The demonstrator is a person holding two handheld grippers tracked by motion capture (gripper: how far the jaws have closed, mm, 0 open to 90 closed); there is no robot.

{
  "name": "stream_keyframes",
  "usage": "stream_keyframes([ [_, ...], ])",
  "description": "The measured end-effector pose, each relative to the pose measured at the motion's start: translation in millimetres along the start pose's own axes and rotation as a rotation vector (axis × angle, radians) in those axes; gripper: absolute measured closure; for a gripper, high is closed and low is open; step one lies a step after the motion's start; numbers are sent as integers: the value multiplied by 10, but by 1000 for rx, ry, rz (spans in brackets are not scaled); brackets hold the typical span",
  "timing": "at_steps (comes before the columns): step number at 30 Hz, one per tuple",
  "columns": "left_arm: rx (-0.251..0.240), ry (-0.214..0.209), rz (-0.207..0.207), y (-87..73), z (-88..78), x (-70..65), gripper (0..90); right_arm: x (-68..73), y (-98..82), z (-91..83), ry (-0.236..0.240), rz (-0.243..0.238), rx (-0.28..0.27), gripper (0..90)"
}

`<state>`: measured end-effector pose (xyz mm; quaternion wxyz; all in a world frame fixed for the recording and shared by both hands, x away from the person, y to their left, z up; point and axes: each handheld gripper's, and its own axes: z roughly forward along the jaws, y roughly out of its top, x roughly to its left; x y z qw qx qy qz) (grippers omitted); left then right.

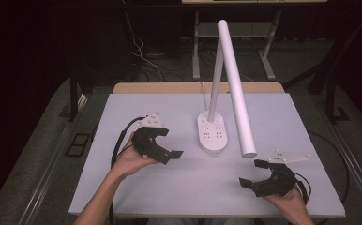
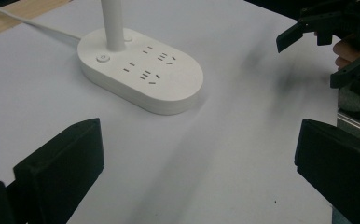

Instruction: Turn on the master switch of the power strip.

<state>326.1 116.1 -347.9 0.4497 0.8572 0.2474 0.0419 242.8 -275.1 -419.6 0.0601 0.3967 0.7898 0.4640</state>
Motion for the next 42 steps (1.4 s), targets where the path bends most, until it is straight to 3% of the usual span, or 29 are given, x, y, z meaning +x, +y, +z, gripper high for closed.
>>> stream_keyframes([
  [42,73,-3,82,522,366,285,36,-6,-7,1,3,0,2,3],
])
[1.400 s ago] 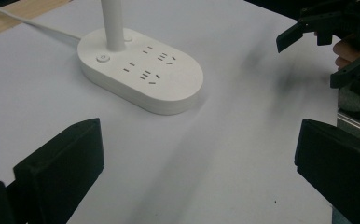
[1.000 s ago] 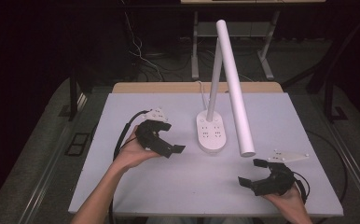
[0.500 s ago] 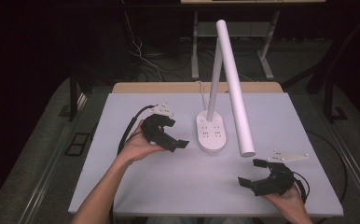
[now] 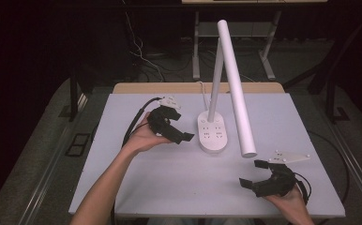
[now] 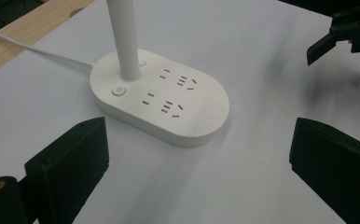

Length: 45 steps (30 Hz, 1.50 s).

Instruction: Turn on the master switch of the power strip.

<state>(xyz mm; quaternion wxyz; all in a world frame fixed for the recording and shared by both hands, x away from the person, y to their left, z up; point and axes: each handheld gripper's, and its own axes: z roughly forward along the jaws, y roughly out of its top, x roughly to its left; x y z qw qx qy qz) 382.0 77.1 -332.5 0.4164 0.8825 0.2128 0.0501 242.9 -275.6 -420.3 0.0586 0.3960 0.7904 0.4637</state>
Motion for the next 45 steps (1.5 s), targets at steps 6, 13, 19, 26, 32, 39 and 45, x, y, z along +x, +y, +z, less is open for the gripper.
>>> stream_keyframes([
  [6,10,1,12,70,53,50,45,-7,-3,0,1,-1,0,3],
  [13,3,14,5,132,131,139,85,-11,-4,-2,1,-4,0,3],
  [19,-12,23,-6,182,167,219,124,-15,-6,0,3,-3,-1,3],
  [26,-22,26,-37,214,193,354,172,-8,-7,3,4,-1,2,3],
  [32,-73,46,-132,188,222,503,236,-9,-8,2,5,-2,2,3],
  [39,-92,32,-186,150,299,623,300,-13,-8,4,5,-2,0,3],
  [45,-102,23,-216,126,396,669,413,-12,-9,7,7,2,6,3],
])
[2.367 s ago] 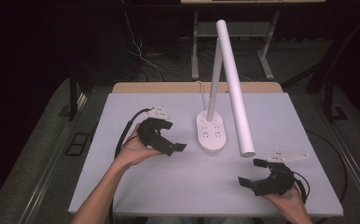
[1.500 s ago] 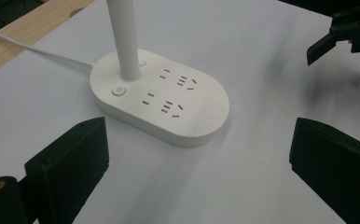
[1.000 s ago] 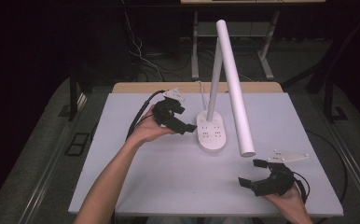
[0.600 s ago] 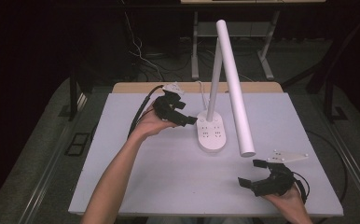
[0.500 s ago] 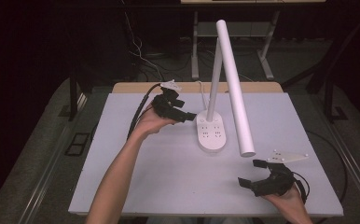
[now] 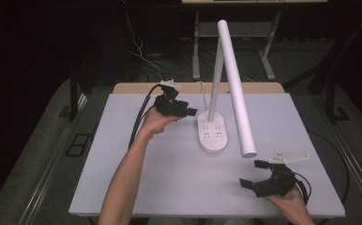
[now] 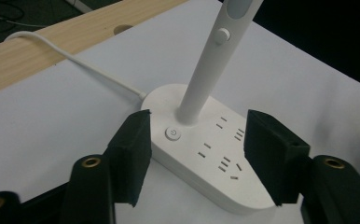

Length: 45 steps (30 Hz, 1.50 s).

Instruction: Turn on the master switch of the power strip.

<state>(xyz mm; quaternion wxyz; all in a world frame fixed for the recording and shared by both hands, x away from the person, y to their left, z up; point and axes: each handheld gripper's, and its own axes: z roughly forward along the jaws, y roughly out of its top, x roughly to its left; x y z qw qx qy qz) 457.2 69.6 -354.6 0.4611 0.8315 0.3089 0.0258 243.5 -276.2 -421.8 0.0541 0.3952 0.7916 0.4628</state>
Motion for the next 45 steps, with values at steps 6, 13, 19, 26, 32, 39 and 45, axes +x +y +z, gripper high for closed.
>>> stream_keyframes([
  [6,-4,-7,-12,-11,75,32,495,-1,0,0,-1,-2,1,3],
  [13,-17,-6,-39,-25,146,70,609,-9,-3,-5,-3,-3,-1,3],
  [19,-20,-10,-61,-28,228,84,733,-5,-2,1,0,-1,6,3],
  [26,-28,5,-86,-2,368,56,882,-7,-2,0,-2,-7,5,3],
  [32,7,11,-60,14,467,40,897,-16,-1,-6,-5,-12,4,3],
  [39,25,21,-58,9,580,13,897,-11,1,-7,-2,-10,6,3],
  [45,39,20,-68,-30,679,19,898,-21,2,-19,-3,-8,0,3],
])
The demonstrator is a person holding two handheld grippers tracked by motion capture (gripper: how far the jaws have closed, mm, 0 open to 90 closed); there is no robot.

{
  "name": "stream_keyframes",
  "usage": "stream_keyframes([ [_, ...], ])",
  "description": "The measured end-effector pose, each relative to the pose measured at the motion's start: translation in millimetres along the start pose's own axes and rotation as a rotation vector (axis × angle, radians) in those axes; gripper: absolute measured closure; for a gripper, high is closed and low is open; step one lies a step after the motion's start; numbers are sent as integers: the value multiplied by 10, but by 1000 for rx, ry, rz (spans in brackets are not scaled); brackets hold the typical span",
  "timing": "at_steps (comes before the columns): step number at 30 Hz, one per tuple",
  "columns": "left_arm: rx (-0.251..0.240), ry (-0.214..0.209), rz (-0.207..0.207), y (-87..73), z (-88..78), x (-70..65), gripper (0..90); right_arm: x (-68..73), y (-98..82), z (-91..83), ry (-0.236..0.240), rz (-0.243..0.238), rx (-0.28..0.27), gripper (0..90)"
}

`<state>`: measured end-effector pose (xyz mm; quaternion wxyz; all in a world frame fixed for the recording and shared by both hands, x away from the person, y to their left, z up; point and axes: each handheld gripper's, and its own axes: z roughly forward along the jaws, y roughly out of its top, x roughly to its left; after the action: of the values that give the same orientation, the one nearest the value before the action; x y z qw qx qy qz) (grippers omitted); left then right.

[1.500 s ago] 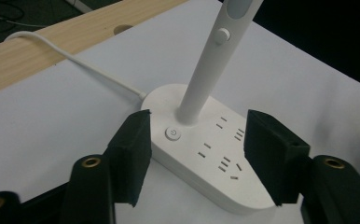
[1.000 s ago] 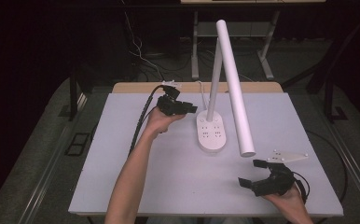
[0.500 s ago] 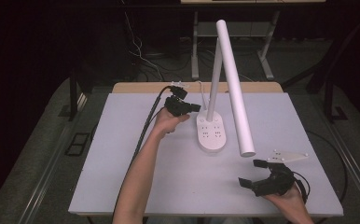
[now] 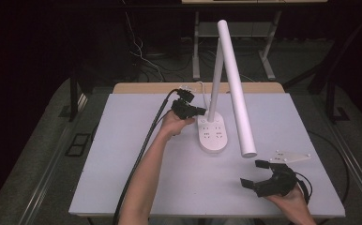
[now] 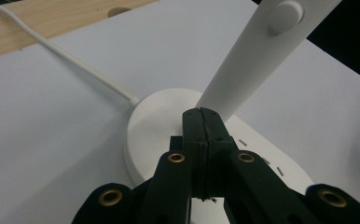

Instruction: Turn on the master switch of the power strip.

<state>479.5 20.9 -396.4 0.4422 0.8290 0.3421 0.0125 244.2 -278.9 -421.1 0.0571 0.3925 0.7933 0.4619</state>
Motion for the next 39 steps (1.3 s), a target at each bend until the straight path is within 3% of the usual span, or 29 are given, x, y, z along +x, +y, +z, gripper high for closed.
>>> stream_keyframes([
  [2,-9,-3,-17,-11,36,-4,898,-4,0,-1,0,-2,0,3],
  [22,41,10,-16,-100,191,62,899,3,1,9,5,-6,7,3],
  [29,39,15,-25,-120,232,63,899,5,1,9,8,-5,10,3],
  [32,54,13,-11,-122,229,75,898,5,0,9,10,-4,9,3],
  [39,65,49,0,-139,237,55,898,5,2,13,14,-3,11,3],
])
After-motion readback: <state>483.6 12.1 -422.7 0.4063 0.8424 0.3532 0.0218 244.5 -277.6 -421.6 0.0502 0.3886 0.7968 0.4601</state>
